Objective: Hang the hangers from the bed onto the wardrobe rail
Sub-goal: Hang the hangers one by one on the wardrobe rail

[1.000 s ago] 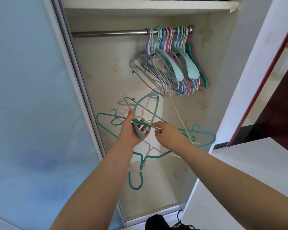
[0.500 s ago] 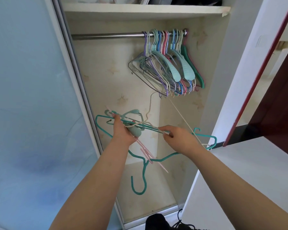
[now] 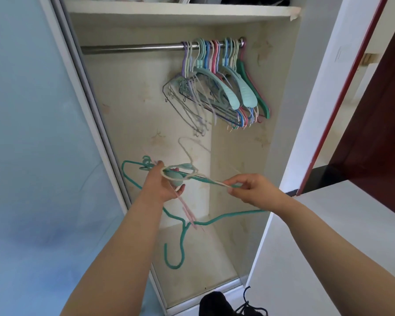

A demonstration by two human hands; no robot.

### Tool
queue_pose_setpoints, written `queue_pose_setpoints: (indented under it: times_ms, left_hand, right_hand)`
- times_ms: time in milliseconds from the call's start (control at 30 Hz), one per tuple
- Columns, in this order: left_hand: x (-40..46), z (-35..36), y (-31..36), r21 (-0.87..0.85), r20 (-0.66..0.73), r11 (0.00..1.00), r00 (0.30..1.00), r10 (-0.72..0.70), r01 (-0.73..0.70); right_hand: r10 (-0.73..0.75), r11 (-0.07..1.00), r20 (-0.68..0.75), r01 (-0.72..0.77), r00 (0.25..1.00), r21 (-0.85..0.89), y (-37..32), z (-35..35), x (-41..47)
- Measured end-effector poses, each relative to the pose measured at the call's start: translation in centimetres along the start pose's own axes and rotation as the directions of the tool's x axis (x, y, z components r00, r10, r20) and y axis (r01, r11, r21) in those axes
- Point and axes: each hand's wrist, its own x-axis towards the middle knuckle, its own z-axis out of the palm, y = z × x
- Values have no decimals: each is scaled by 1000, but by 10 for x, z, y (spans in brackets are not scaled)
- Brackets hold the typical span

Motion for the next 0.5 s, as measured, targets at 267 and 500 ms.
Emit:
queue_pose_setpoints:
  times_ms: [267, 500]
  left_hand:
    - [6, 5, -13, 92, -86, 996, 996, -8, 16]
    - [17, -22, -18, 157, -197, 985, 980, -38, 70]
  right_hand:
    - [5, 999, -81, -1, 997, 50, -6, 4, 13]
    - [167, 986, -132, -166, 977, 19, 11, -22, 25]
